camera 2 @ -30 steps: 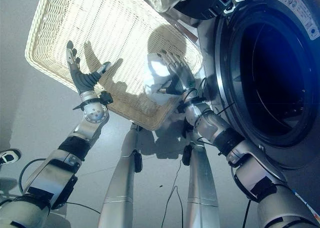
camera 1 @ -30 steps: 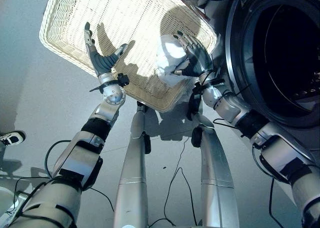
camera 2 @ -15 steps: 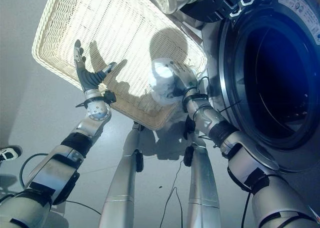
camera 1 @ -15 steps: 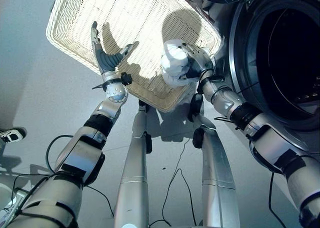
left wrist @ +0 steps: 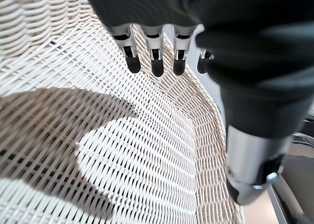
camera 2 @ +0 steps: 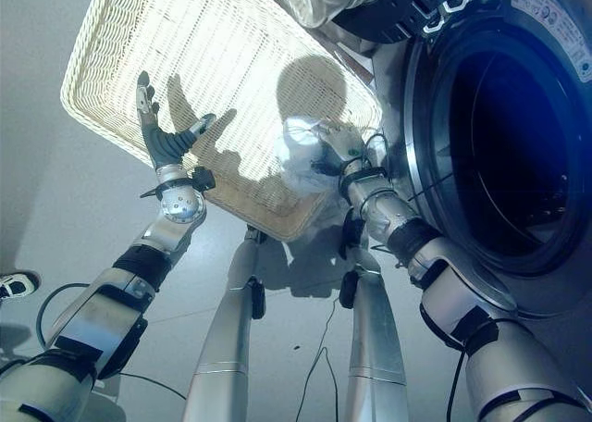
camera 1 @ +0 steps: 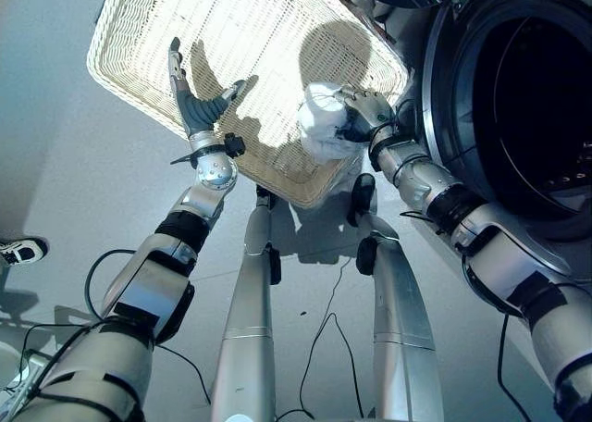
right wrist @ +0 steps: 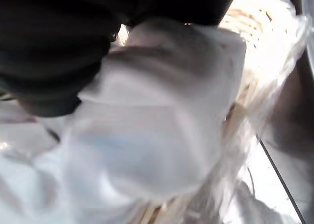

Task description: Put the clothes into the washing machine.

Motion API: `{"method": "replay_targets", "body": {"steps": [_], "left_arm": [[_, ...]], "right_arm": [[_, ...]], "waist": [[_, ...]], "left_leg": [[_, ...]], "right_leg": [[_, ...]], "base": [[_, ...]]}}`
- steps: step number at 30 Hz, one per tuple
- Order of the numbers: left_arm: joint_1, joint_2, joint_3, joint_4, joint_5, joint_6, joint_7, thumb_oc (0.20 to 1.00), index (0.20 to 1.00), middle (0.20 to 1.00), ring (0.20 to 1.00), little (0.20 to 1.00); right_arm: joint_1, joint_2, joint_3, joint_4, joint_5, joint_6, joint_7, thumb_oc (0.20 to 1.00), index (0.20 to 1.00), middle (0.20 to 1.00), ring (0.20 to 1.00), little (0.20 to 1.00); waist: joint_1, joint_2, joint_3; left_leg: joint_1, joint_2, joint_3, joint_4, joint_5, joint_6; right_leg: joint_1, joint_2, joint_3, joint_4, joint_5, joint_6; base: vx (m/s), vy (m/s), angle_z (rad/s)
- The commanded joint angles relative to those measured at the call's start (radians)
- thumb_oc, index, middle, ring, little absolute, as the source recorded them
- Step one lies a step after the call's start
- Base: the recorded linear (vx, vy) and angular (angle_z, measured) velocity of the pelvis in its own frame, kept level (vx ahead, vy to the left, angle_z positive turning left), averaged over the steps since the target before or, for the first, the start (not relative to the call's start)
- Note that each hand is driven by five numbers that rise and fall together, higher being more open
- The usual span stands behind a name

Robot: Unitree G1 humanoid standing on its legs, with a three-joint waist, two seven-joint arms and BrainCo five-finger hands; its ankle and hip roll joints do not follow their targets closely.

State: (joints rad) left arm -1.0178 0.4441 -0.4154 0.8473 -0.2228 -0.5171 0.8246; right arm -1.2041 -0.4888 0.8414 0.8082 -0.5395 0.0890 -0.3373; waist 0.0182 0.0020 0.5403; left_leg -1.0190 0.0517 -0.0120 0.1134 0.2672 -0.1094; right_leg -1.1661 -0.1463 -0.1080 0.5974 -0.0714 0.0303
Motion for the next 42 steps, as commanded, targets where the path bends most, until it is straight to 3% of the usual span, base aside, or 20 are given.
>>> {"method": "replay_targets", "body": {"steps": [1,12,14,15,16,19,20,23,29,32,33,37,42], "left_arm": [[-0.034,-0.019,0.034,0.022,-0.002,-0.062,0.018,1.0,1.0,1.0,1.0,1.0],[-0.033,-0.019,0.04,0.007,0.002,-0.043,0.009,1.0,1.0,1.0,1.0,1.0],[-0.029,-0.021,0.041,0.001,0.006,-0.042,0.011,1.0,1.0,1.0,1.0,1.0],[-0.028,-0.02,0.041,-0.001,0.007,-0.041,0.011,1.0,1.0,1.0,1.0,1.0],[-0.021,-0.015,0.045,-0.013,0.006,-0.035,0.008,1.0,1.0,1.0,1.0,1.0],[0.002,0.001,0.067,-0.027,0.006,-0.035,-0.007,1.0,1.0,1.0,1.0,1.0],[0.004,0.001,0.068,-0.029,0.006,-0.035,-0.007,1.0,1.0,1.0,1.0,1.0],[0.03,0.006,0.082,-0.053,0.021,-0.023,-0.001,1.0,1.0,1.0,1.0,1.0],[0.047,0.026,0.085,-0.079,0.027,-0.002,0.009,1.0,1.0,1.0,1.0,1.0],[0.05,0.03,0.086,-0.081,0.027,-0.003,0.01,1.0,1.0,1.0,1.0,1.0],[0.065,0.048,0.095,-0.078,0.026,-0.014,0.001,1.0,1.0,1.0,1.0,1.0],[0.075,0.065,0.1,-0.061,0.024,-0.038,-0.006,1.0,1.0,1.0,1.0,1.0],[0.06,0.079,0.103,-0.01,0.012,-0.077,-0.02,1.0,1.0,1.0,1.0,1.0]], "right_arm": [[0.091,-0.041,0.067,0.06,0.0,-0.022,-0.029,0.2,0.2,0.2,0.2,0.2],[0.078,-0.047,-0.013,-0.015,0.218,-0.076,-0.158,0.2,0.2,0.2,0.2,0.2],[0.09,-0.045,-0.042,-0.05,0.407,-0.091,-0.135,0.2,0.2,0.2,0.2,0.2],[0.092,-0.045,-0.047,-0.054,0.408,-0.087,-0.126,0.2,0.2,0.2,0.2,0.2],[0.119,-0.035,-0.099,-0.086,0.598,-0.111,-0.117,0.2,0.2,0.2,0.2,0.2],[0.195,0.005,-0.245,-0.164,1.055,-0.253,-0.021,0.2,0.2,0.2,0.2,0.2],[0.2,0.007,-0.254,-0.168,1.091,-0.264,-0.005,0.2,0.2,0.2,0.2,0.2],[0.263,0.03,-0.357,-0.23,1.381,-0.379,0.128,0.2,0.2,0.2,0.2,0.2],[0.324,0.022,-0.483,-0.328,1.638,-0.501,0.197,0.2,0.2,0.2,0.2,0.2],[0.331,0.021,-0.502,-0.336,1.658,-0.502,0.208,0.2,0.2,0.2,0.2,0.2],[0.369,0.009,-0.597,-0.341,1.85,-0.566,0.261,0.2,0.2,0.2,0.2,0.2],[0.397,-0.007,-0.696,-0.276,2.047,-0.595,0.334,0.2,0.2,0.2,0.2,0.2],[0.38,-0.042,-0.774,-0.088,2.165,-0.586,0.274,0.2,0.2,0.2,0.2,0.2]], "waist": [[-0.015,0.035,-0.02],[-0.017,0.036,-0.02],[-0.018,0.035,-0.02],[-0.018,0.036,-0.02],[-0.019,0.034,-0.02],[-0.025,0.029,-0.02],[-0.025,0.028,-0.02],[-0.033,0.021,-0.02],[-0.046,0.003,-0.02],[-0.048,0.001,-0.02],[-0.055,-0.008,-0.02],[-0.063,-0.016,-0.02],[-0.068,-0.02,-0.02]], "left_leg": [[-0.046,-0.045,0.051,0.152,-0.138,-0.011],[-0.047,-0.051,0.043,0.154,-0.139,-0.009],[-0.047,-0.051,0.043,0.153,-0.138,-0.01],[-0.047,-0.05,0.044,0.153,-0.137,-0.01],[-0.048,-0.049,0.044,0.154,-0.137,-0.011],[-0.049,-0.047,0.047,0.159,-0.14,-0.015],[-0.049,-0.047,0.048,0.159,-0.141,-0.014],[-0.042,-0.043,0.05,0.158,-0.145,-0.014],[-0.034,-0.031,0.054,0.151,-0.151,-0.014],[-0.032,-0.03,0.053,0.15,-0.152,-0.015],[-0.028,-0.025,0.053,0.146,-0.16,-0.015],[-0.022,-0.02,0.053,0.14,-0.17,-0.017],[-0.022,-0.013,0.055,0.134,-0.18,-0.021]], "right_leg": [[0.071,0.053,-0.042,-0.262,0.167,0.106],[0.065,0.056,-0.037,-0.259,0.172,0.108],[0.066,0.054,-0.037,-0.26,0.173,0.106],[0.065,0.054,-0.037,-0.259,0.173,0.106],[0.062,0.055,-0.036,-0.255,0.172,0.104],[0.056,0.057,-0.034,-0.249,0.171,0.1],[0.056,0.058,-0.033,-0.249,0.171,0.1],[0.057,0.059,-0.033,-0.248,0.171,0.101],[0.061,0.058,-0.028,-0.248,0.174,0.106],[0.062,0.059,-0.027,-0.25,0.174,0.107],[0.066,0.059,-0.022,-0.254,0.176,0.112],[0.071,0.059,-0.017,-0.265,0.181,0.117],[0.077,0.056,-0.017,-0.284,0.187,0.119]], "base": [[0.0,0.0,0.0],[0.0,0.0,0.0],[0.0,0.0,0.0],[0.0,0.0,0.0],[0.0,0.0,0.0],[0.01,0.014,0.05],[0.0,0.0,0.0],[0.0,0.0,0.0],[0.0,0.0,0.0],[0.0,0.0,0.0],[0.0,0.0,0.0],[0.0,-0.013,-0.04],[0.0,-0.016,-0.05]]}}
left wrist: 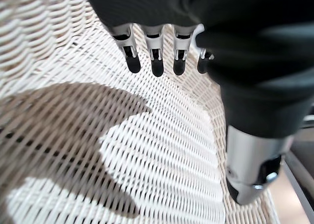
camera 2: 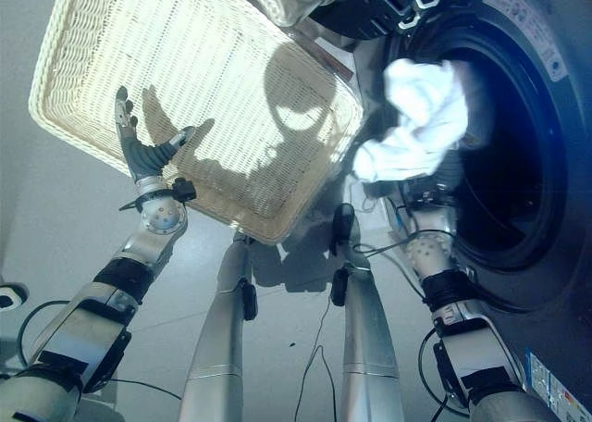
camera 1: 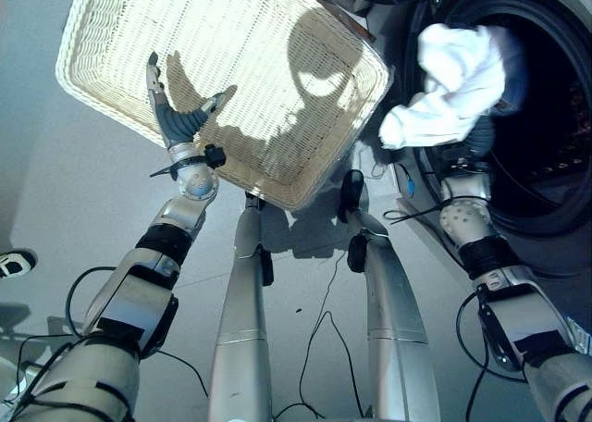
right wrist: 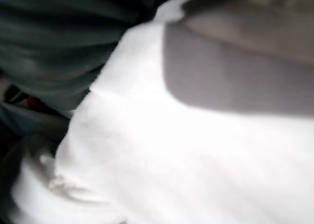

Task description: Put the clothes into the washing machine.

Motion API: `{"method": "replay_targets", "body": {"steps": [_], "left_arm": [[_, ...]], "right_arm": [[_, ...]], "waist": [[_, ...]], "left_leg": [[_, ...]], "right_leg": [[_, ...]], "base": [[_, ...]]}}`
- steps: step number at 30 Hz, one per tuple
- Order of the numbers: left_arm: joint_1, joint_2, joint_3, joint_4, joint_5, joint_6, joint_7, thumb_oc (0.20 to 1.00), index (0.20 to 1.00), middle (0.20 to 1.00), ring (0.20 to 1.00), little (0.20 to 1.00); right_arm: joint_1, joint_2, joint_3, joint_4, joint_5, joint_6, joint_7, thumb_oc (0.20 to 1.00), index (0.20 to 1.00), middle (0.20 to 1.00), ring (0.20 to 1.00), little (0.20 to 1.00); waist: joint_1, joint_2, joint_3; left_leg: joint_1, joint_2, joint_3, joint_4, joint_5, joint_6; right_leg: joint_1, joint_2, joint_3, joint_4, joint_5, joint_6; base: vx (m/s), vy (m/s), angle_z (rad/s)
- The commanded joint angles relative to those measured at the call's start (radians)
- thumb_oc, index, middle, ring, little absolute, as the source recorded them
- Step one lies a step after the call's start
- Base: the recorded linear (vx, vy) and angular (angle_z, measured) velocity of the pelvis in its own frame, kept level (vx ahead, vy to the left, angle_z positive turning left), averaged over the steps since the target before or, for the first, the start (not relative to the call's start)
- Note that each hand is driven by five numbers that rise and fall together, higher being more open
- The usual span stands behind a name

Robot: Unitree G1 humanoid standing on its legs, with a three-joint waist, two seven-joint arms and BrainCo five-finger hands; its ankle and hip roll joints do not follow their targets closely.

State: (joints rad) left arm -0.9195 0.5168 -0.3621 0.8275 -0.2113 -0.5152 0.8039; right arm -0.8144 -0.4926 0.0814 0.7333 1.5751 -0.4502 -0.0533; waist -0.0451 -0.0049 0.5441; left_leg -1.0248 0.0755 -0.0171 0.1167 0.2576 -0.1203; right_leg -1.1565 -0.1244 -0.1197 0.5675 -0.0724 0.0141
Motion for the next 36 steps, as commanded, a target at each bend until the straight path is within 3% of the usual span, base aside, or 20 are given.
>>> {"method": "replay_targets", "body": {"steps": [1,4,8,9,11,12,14,15,16,17,20,23,24,25,26,28,29,31,34,36], "left_arm": [[-0.04,0.008,0.048,0.014,-0.001,-0.082,-0.002,1.0,1.0,1.0,1.0,1.0],[-0.057,0.017,0.036,0.047,-0.015,-0.103,-0.018,1.0,1.0,1.0,1.0,1.0],[-0.045,0.031,0.016,0.041,-0.024,-0.107,-0.015,1.0,1.0,1.0,1.0,1.0],[-0.016,0.042,-0.001,0.015,-0.019,-0.109,0.001,1.0,1.0,1.0,1.0,1.0],[0.001,0.048,-0.008,-0.005,-0.014,-0.106,0.013,1.0,1.0,1.0,1.0,1.0],[0.03,0.062,-0.021,-0.036,-0.012,-0.102,0.032,1.0,1.0,1.0,1.0,1.0],[0.042,0.075,-0.023,-0.052,-0.013,-0.098,0.038,1.0,1.0,1.0,1.0,1.0],[0.045,0.097,-0.02,-0.065,-0.028,-0.09,0.031,1.0,1.0,1.0,1.0,1.0],[0.046,0.104,-0.018,-0.069,-0.034,-0.087,0.027,1.0,1.0,1.0,1.0,1.0],[0.052,0.125,-0.011,-0.07,-0.049,-0.086,0.013,1.0,1.0,1.0,1.0,1.0],[0.051,0.153,0.0,-0.067,-0.072,-0.079,-0.022,1.0,1.0,1.0,1.0,1.0],[0.041,0.161,0.001,-0.058,-0.079,-0.076,-0.042,1.0,1.0,1.0,1.0,1.0],[0.019,0.165,-0.001,-0.046,-0.087,-0.069,-0.064,1.0,1.0,1.0,1.0,1.0],[0.007,0.163,-0.006,-0.039,-0.088,-0.065,-0.07,1.0,1.0,1.0,1.0,1.0],[-0.011,0.164,-0.017,-0.031,-0.095,-0.061,-0.079,1.0,1.0,1.0,1.0,1.0],[-0.027,0.166,-0.032,-0.028,-0.094,-0.057,-0.085,1.0,1.0,1.0,1.0,1.0],[-0.038,0.168,-0.045,-0.034,-0.096,-0.05,-0.085,1.0,1.0,1.0,1.0,1.0],[-0.05,0.17,-0.062,-0.036,-0.098,-0.045,-0.084,1.0,1.0,1.0,1.0,1.0],[-0.071,0.179,-0.084,-0.041,-0.109,-0.033,-0.09,1.0,1.0,1.0,1.0,1.0],[-0.074,0.181,-0.09,-0.043,-0.113,-0.034,-0.089,1.0,1.0,1.0,1.0,1.0]], "right_arm": [[-0.017,-0.047,-0.024,0.017,0.051,-0.039,-0.02,0.2,0.2,0.2,0.2,0.2],[-0.072,-0.114,-0.076,0.204,0.097,-0.002,-0.051,0.2,0.2,0.2,0.2,0.2],[-0.104,-0.186,-0.104,0.241,0.097,-0.052,-0.159,0.2,0.2,0.2,0.2,0.2],[-0.135,-0.249,-0.115,0.233,0.064,-0.143,-0.273,0.2,0.2,0.2,0.2,0.2],[-0.143,-0.277,-0.117,0.225,0.033,-0.185,-0.327,0.2,0.2,0.2,0.2,0.2],[-0.166,-0.328,-0.117,0.204,-0.024,-0.262,-0.419,0.2,0.2,0.2,0.2,0.2],[-0.203,-0.377,-0.107,0.184,-0.123,-0.324,-0.519,0.2,0.2,0.2,0.2,0.2],[-0.227,-0.43,-0.096,0.164,-0.157,-0.334,-0.563,0.479,0.479,0.479,0.479,0.479],[-0.233,-0.445,-0.092,0.16,-0.171,-0.339,-0.573,0.583,0.583,0.583,0.583,0.583],[-0.243,-0.49,-0.089,0.146,-0.215,-0.344,-0.601,1.0,1.0,1.0,1.0,1.0],[-0.236,-0.545,-0.097,0.153,-0.23,-0.33,-0.593,1.0,1.0,1.0,1.0,1.0],[-0.237,-0.565,-0.107,0.191,-0.239,-0.287,-0.584,1.0,1.0,1.0,1.0,1.0],[-0.258,-0.574,-0.084,0.247,-0.259,-0.187,-0.622,1.0,1.0,1.0,1.0,1.0],[-0.27,-0.575,-0.066,0.286,-0.26,-0.13,-0.622,1.0,1.0,1.0,1.0,1.0],[-0.294,-0.585,-0.027,0.355,-0.312,-0.022,-0.648,1.0,1.0,1.0,1.0,1.0],[-0.317,-0.587,0.038,0.403,-0.355,0.109,-0.634,1.0,1.0,1.0,1.0,1.0],[-0.335,-0.586,0.086,0.436,-0.39,0.209,-0.628,1.0,1.0,1.0,1.0,1.0],[-0.368,-0.583,0.158,0.474,-0.531,0.313,-0.659,1.0,1.0,1.0,1.0,1.0],[-0.411,-0.578,0.22,0.503,-0.505,0.396,-0.677,1.0,1.0,1.0,1.0,1.0],[-0.419,-0.577,0.228,0.51,-0.543,0.413,-0.693,1.0,1.0,1.0,1.0,1.0]], "waist": [[-0.004,-0.013,-0.024],[0.003,-0.006,-0.024],[0.004,-0.005,-0.024],[0.005,-0.007,-0.024],[0.006,-0.009,-0.024],[0.007,-0.016,-0.024],[0.007,-0.023,-0.024],[0.004,-0.032,-0.024],[0.003,-0.034,-0.024],[-0.003,-0.045,-0.024],[-0.006,-0.06,-0.024],[-0.004,-0.066,-0.024],[0.002,-0.067,-0.024],[0.004,-0.066,-0.024],[0.01,-0.063,-0.024],[0.017,-0.061,-0.024],[0.023,-0.059,-0.024],[0.029,-0.054,-0.024],[0.036,-0.046,-0.024],[0.038,-0.044,-0.024]], "left_leg": [[-0.017,-0.037,0.059,0.131,-0.171,-0.011],[-0.016,-0.035,0.056,0.126,-0.17,-0.012],[-0.011,-0.033,0.054,0.131,-0.175,-0.014],[-0.013,-0.031,0.052,0.137,-0.18,-0.015],[-0.012,-0.03,0.05,0.139,-0.183,-0.014],[-0.008,-0.029,0.048,0.141,-0.187,-0.013],[-0.004,-0.026,0.045,0.14,-0.191,-0.011],[-0.001,-0.024,0.044,0.141,-0.191,-0.012],[0.0,-0.023,0.043,0.142,-0.192,-0.012],[0.006,-0.02,0.041,0.143,-0.191,-0.011],[0.02,-0.017,0.038,0.142,-0.191,-0.007],[0.029,-0.017,0.036,0.139,-0.191,-0.005],[0.034,-0.02,0.034,0.141,-0.191,-0.002],[0.034,-0.022,0.033,0.142,-0.191,0.0],[0.032,-0.026,0.032,0.143,-0.19,0.003],[0.029,-0.031,0.028,0.143,-0.189,0.006],[0.023,-0.034,0.026,0.144,-0.187,0.007],[0.02,-0.04,0.02,0.142,-0.183,0.012],[0.013,-0.044,0.017,0.148,-0.186,0.015],[0.013,-0.047,0.017,0.148,-0.187,0.017]], "right_leg": [[0.068,0.034,-0.006,-0.256,0.189,0.135],[0.071,0.033,-0.009,-0.265,0.197,0.137],[0.082,0.032,-0.012,-0.272,0.199,0.139],[0.086,0.031,-0.014,-0.278,0.203,0.14],[0.089,0.031,-0.015,-0.279,0.205,0.141],[0.098,0.032,-0.018,-0.285,0.208,0.141],[0.106,0.033,-0.022,-0.289,0.211,0.142],[0.113,0.037,-0.022,-0.293,0.213,0.142],[0.115,0.038,-0.022,-0.295,0.213,0.142],[0.125,0.041,-0.023,-0.295,0.214,0.141],[0.142,0.045,-0.024,-0.297,0.213,0.14],[0.153,0.044,-0.028,-0.296,0.21,0.139],[0.158,0.042,-0.031,-0.296,0.209,0.137],[0.157,0.041,-0.032,-0.296,0.209,0.136],[0.156,0.038,-0.035,-0.295,0.21,0.136],[0.153,0.034,-0.038,-0.299,0.216,0.136],[0.15,0.032,-0.042,-0.299,0.217,0.136],[0.145,0.032,-0.045,-0.299,0.222,0.135],[0.139,0.028,-0.052,-0.294,0.22,0.135],[0.137,0.028,-0.054,-0.294,0.222,0.136]], "base": [[0.0,-0.011,-0.06],[0.0,-0.029,-0.06],[0.0,-0.01,0.0],[0.0,-0.035,-0.01],[0.0,-0.043,0.0],[-0.01,-0.06,0.01],[-0.02,-0.046,-0.02],[-0.03,-0.021,-0.04],[-0.04,-0.016,-0.05],[-0.03,-0.018,-0.05],[-0.02,-0.021,-0.07],[0.0,-0.005,-0.01],[0.0,0.0,0.0],[0.0,0.0,0.0],[0.02,-0.029,0.04],[0.02,-0.048,0.07],[0.02,-0.062,0.08],[0.01,-0.056,0.06],[0.01,-0.04,0.05],[0.0,0.0,0.0]]}}
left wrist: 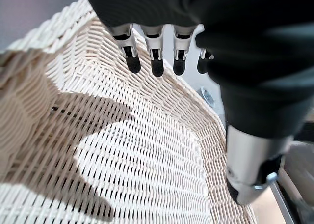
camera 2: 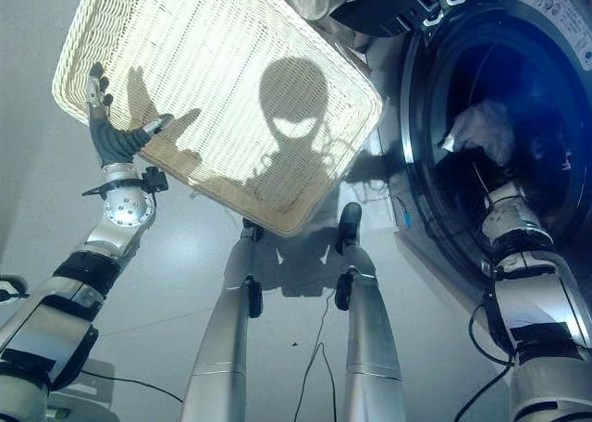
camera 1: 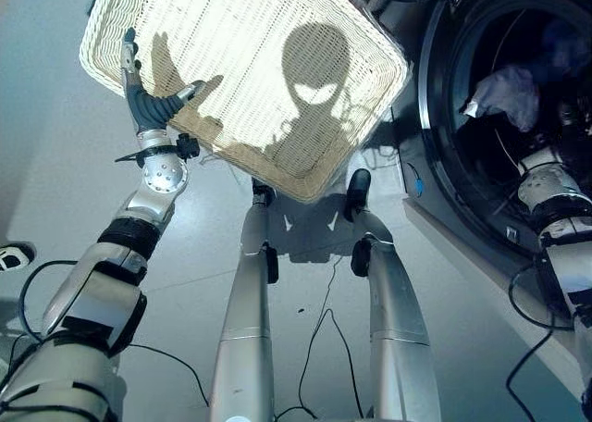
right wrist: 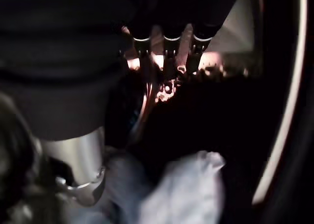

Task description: Put the clothes into the washing machine.

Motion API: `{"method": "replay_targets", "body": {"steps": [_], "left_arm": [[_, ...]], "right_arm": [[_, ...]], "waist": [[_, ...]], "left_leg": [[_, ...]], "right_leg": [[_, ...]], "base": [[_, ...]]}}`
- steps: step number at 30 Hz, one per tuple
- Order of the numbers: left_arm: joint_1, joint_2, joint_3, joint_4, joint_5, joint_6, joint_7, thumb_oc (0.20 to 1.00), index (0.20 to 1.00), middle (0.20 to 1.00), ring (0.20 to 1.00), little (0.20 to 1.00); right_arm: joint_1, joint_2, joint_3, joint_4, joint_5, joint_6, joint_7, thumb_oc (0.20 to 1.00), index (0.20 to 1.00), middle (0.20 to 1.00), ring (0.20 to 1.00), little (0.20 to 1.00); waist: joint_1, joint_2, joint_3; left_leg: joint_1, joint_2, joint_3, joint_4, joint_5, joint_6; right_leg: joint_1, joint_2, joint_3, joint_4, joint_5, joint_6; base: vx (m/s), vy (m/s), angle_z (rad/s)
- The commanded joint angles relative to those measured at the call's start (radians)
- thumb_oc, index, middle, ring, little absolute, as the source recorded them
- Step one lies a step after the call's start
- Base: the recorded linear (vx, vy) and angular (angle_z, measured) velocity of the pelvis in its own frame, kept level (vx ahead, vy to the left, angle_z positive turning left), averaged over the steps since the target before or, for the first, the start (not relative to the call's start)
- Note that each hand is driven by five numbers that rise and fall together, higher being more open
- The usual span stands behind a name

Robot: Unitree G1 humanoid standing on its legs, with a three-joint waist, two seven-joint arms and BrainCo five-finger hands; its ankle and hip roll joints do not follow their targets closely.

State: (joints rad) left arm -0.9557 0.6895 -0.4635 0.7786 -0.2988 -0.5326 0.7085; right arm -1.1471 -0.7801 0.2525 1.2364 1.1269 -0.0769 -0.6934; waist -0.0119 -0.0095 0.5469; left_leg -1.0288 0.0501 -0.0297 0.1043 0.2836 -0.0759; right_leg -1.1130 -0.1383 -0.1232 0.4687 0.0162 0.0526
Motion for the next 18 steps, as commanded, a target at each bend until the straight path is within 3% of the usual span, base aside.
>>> {"method": "replay_targets", "body": {"steps": [1,7,18], "left_arm": [[-0.04,0.009,0.007,0.003,-0.028,-0.018,0.011,1.0,1.0,1.0,1.0,1.0],[-0.041,-0.002,0.004,-0.005,-0.028,-0.016,0.018,1.0,1.0,1.0,1.0,1.0],[-0.033,-0.026,0.019,-0.016,0.034,-0.013,0.039,1.0,1.0,1.0,1.0,1.0]], "right_arm": [[-0.094,-0.287,0.073,0.007,-0.144,0.056,-0.085,1.0,1.0,1.0,1.0,1.0],[-0.137,-0.263,0.131,-0.039,-0.389,0.074,-0.203,1.0,1.0,1.0,1.0,1.0],[-0.072,-0.2,0.161,-0.269,-0.776,0.105,-0.324,1.0,1.0,1.0,1.0,1.0]], "waist": [[0.006,-0.037,-0.027],[0.005,-0.028,-0.027],[-0.008,-0.012,-0.027]], "left_leg": [[0.014,-0.022,0.029,0.16,-0.214,-0.026],[0.01,-0.023,0.035,0.158,-0.218,-0.022],[0.009,-0.025,0.049,0.151,-0.222,-0.022]], "right_leg": [[0.091,0.04,-0.053,-0.196,0.134,0.099],[0.086,0.041,-0.049,-0.195,0.129,0.103],[0.073,0.042,-0.035,-0.192,0.114,0.105]], "base": [[0.0,-0.017,0.04],[0.0,0.001,0.02],[-0.01,0.044,0.01]]}}
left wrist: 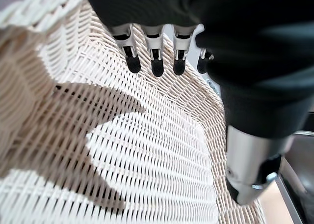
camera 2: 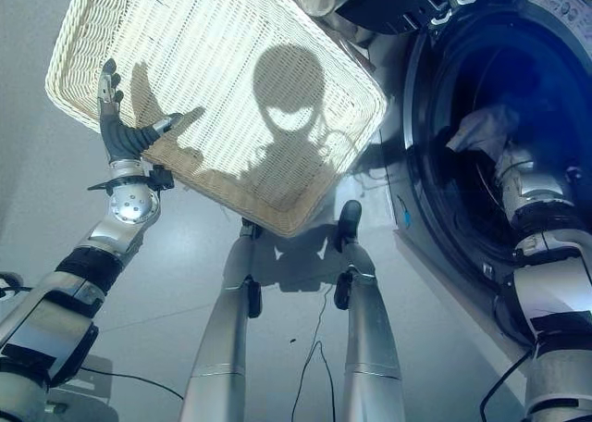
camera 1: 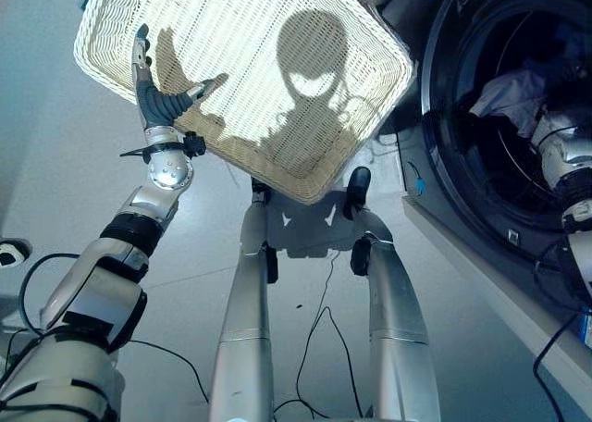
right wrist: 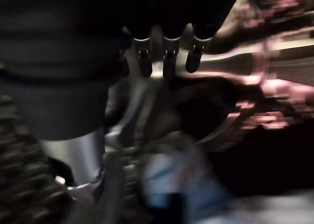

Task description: Put the clothes into the washing machine.

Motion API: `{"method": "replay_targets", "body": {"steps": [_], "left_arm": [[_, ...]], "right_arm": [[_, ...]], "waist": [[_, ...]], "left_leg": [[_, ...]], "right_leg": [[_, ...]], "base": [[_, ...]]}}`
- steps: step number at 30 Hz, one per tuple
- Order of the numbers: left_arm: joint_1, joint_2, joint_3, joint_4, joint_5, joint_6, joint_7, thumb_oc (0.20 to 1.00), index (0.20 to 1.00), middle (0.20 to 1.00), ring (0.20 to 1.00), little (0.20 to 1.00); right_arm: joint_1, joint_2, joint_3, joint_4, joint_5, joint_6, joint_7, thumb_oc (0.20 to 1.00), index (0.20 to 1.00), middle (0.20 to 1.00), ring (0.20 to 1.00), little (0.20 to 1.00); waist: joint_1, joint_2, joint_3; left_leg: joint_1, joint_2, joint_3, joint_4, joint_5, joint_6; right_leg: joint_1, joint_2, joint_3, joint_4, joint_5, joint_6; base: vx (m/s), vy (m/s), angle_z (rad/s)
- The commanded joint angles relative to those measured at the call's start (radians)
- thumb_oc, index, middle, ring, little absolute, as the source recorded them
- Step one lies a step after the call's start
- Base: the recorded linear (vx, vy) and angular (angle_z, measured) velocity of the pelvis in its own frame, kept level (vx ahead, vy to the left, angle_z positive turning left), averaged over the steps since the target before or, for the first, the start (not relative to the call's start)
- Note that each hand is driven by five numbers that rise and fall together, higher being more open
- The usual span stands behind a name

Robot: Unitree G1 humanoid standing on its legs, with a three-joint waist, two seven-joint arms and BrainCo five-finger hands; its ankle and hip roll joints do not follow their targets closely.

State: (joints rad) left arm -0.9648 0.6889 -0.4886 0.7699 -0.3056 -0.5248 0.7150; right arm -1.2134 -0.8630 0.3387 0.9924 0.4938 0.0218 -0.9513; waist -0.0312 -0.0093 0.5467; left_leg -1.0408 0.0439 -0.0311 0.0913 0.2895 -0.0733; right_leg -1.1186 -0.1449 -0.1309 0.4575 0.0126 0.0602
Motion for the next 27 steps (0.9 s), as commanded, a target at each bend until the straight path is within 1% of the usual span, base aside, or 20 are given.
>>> {"method": "replay_targets", "body": {"steps": [1,5,7,12,15,17,18,20,23,25,26,27], "left_arm": [[-0.023,-0.035,0.05,-0.005,0.051,-0.023,0.038,1.0,1.0,1.0,1.0,1.0],[-0.018,-0.053,0.058,-0.009,0.077,-0.021,0.061,1.0,1.0,1.0,1.0,1.0],[-0.012,-0.059,0.064,-0.012,0.088,-0.025,0.07,1.0,1.0,1.0,1.0,1.0],[0.001,-0.086,0.09,-0.028,0.12,-0.025,0.102,1.0,1.0,1.0,1.0,1.0],[0.008,-0.101,0.101,-0.037,0.14,-0.023,0.112,1.0,1.0,1.0,1.0,1.0],[0.019,-0.115,0.115,-0.048,0.165,-0.018,0.119,1.0,1.0,1.0,1.0,1.0],[0.02,-0.115,0.115,-0.048,0.165,-0.017,0.119,1.0,1.0,1.0,1.0,1.0],[0.031,-0.127,0.127,-0.053,0.181,-0.011,0.123,1.0,1.0,1.0,1.0,1.0],[0.051,-0.139,0.136,-0.061,0.198,-0.006,0.129,1.0,1.0,1.0,1.0,1.0],[0.086,-0.156,0.147,-0.077,0.208,0.002,0.129,1.0,1.0,1.0,1.0,1.0],[0.114,-0.169,0.154,-0.082,0.207,0.008,0.121,1.0,1.0,1.0,1.0,1.0],[0.129,-0.176,0.157,-0.079,0.192,0.007,0.109,1.0,1.0,1.0,1.0,1.0]], "right_arm": [[0.025,-0.097,0.078,-0.071,-0.221,0.016,-0.066,1.0,1.0,1.0,1.0,1.0],[0.099,-0.062,0.092,-0.179,-0.35,0.036,-0.054,1.0,1.0,1.0,1.0,1.0],[0.141,-0.046,0.1,-0.243,-0.404,0.06,-0.039,1.0,1.0,1.0,1.0,1.0],[0.247,0.01,0.095,-0.37,-0.572,0.07,0.022,1.0,1.0,1.0,1.0,1.0],[0.292,0.035,0.098,-0.425,-0.629,0.059,0.054,1.0,1.0,1.0,1.0,1.0],[0.339,0.059,0.104,-0.485,-0.707,0.03,0.106,1.0,1.0,1.0,1.0,1.0],[0.34,0.058,0.103,-0.487,-0.707,0.03,0.106,1.0,1.0,1.0,1.0,1.0],[0.382,0.081,0.123,-0.552,-0.787,-0.01,0.159,1.0,1.0,1.0,1.0,1.0],[0.424,0.101,0.13,-0.611,-0.837,-0.043,0.209,1.0,1.0,1.0,1.0,1.0],[0.48,0.126,0.136,-0.669,-0.874,-0.077,0.246,1.0,1.0,1.0,1.0,1.0],[0.516,0.14,0.145,-0.695,-0.877,-0.11,0.269,1.0,1.0,1.0,1.0,1.0],[0.531,0.146,0.156,-0.702,-0.893,-0.123,0.283,1.0,1.0,1.0,1.0,1.0]], "waist": [[0.007,-0.009,-0.027],[-0.004,-0.004,-0.027],[-0.009,-0.001,-0.027],[-0.021,0.001,-0.027],[-0.027,0.001,-0.027],[-0.031,-0.002,-0.027],[-0.031,-0.002,-0.027],[-0.035,-0.003,-0.027],[-0.038,-0.003,-0.027],[-0.04,-0.003,-0.027],[-0.041,-0.004,-0.027],[-0.041,-0.006,-0.027]], "left_leg": [[0.021,-0.019,0.055,0.163,-0.229,-0.025],[0.026,-0.022,0.062,0.16,-0.229,-0.024],[0.032,-0.023,0.068,0.157,-0.23,-0.023],[0.044,-0.024,0.081,0.15,-0.229,-0.023],[0.048,-0.025,0.086,0.146,-0.226,-0.023],[0.057,-0.024,0.091,0.137,-0.223,-0.022],[0.057,-0.024,0.091,0.137,-0.223,-0.022],[0.067,-0.026,0.094,0.13,-0.22,-0.022],[0.077,-0.027,0.095,0.128,-0.218,-0.023],[0.096,-0.03,0.096,0.128,-0.217,-0.022],[0.119,-0.031,0.098,0.123,-0.217,-0.021],[0.136,-0.032,0.098,0.117,-0.216,-0.021]], "right_leg": [[0.076,0.049,-0.025,-0.179,0.113,0.097],[0.073,0.049,-0.014,-0.178,0.11,0.098],[0.075,0.048,-0.012,-0.179,0.107,0.098],[0.079,0.047,-0.003,-0.177,0.099,0.1],[0.079,0.049,0.002,-0.176,0.099,0.102],[0.085,0.049,0.004,-0.181,0.101,0.105],[0.085,0.049,0.004,-0.182,0.101,0.105],[0.091,0.051,0.006,-0.183,0.097,0.104],[0.097,0.054,0.011,-0.178,0.092,0.102],[0.111,0.058,0.016,-0.171,0.087,0.1],[0.131,0.061,0.018,-0.172,0.084,0.099],[0.146,0.062,0.018,-0.175,0.083,0.098]], "base": [[-0.02,0.054,0.01],[-0.03,0.07,-0.01],[-0.03,0.072,-0.01],[-0.03,0.067,-0.02],[-0.02,0.028,-0.02],[-0.02,0.012,0.0],[0.0,0.0,0.0],[-0.03,0.045,-0.03],[-0.01,0.023,-0.03],[-0.01,0.04,0.01],[-0.01,0.038,0.04],[-0.01,0.032,0.03]]}}
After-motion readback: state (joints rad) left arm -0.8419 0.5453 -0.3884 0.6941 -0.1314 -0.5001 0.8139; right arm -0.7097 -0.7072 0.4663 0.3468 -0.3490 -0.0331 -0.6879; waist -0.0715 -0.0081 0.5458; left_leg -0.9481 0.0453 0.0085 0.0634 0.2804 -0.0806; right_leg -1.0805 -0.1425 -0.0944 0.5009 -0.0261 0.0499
